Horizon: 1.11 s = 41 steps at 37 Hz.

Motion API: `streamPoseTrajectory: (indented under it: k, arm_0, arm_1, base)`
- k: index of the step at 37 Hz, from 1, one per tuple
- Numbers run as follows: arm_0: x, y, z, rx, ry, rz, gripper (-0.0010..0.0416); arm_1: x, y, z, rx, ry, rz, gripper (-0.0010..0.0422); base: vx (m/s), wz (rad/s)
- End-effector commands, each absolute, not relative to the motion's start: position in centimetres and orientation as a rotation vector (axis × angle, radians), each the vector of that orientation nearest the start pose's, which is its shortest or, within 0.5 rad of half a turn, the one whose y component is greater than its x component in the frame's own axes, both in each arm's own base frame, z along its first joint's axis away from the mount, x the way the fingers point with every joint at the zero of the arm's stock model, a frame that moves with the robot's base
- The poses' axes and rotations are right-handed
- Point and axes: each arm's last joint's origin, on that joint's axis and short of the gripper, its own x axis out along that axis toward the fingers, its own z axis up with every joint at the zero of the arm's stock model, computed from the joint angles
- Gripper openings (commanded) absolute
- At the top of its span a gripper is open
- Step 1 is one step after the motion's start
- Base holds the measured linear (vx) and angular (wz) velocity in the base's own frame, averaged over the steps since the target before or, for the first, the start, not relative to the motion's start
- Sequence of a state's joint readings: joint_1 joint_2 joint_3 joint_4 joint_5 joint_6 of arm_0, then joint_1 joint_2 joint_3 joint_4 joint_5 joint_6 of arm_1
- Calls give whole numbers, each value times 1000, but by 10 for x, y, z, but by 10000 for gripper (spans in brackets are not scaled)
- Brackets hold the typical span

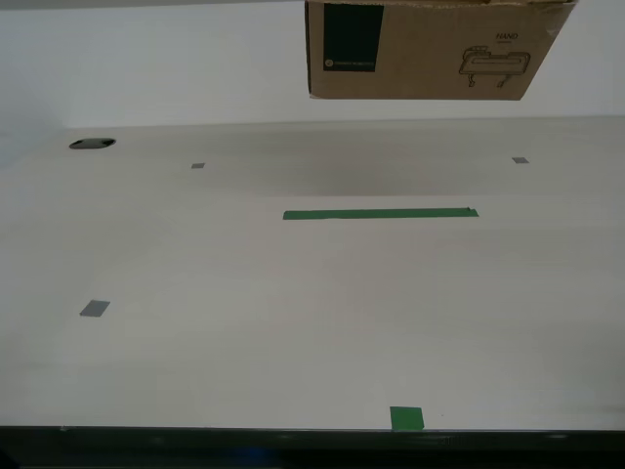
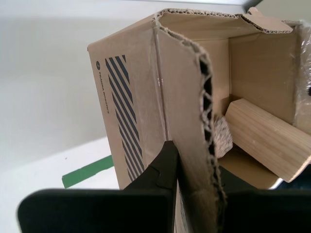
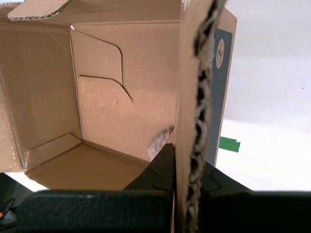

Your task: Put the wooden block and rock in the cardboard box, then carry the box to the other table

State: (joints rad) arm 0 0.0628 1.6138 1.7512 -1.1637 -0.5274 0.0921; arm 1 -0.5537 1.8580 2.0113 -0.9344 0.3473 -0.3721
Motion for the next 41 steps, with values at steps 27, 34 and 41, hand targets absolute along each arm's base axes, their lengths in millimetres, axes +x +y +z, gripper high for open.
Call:
streamPoseTrajectory:
  k: [27, 34, 41]
  arm_0:
    - [257, 52, 362, 326, 1115, 560, -1]
    - [254, 53, 361, 325, 1119, 562, -1]
    - [252, 53, 363, 323, 1115, 566, -1]
  arm_1:
    - [261, -175, 361, -247, 971, -670, -1]
    - [259, -179, 362, -257, 965, -678, -1]
    - [258, -181, 363, -266, 963, -682, -1]
  base:
    - [0, 0]
    - [0, 0]
    - [0, 0]
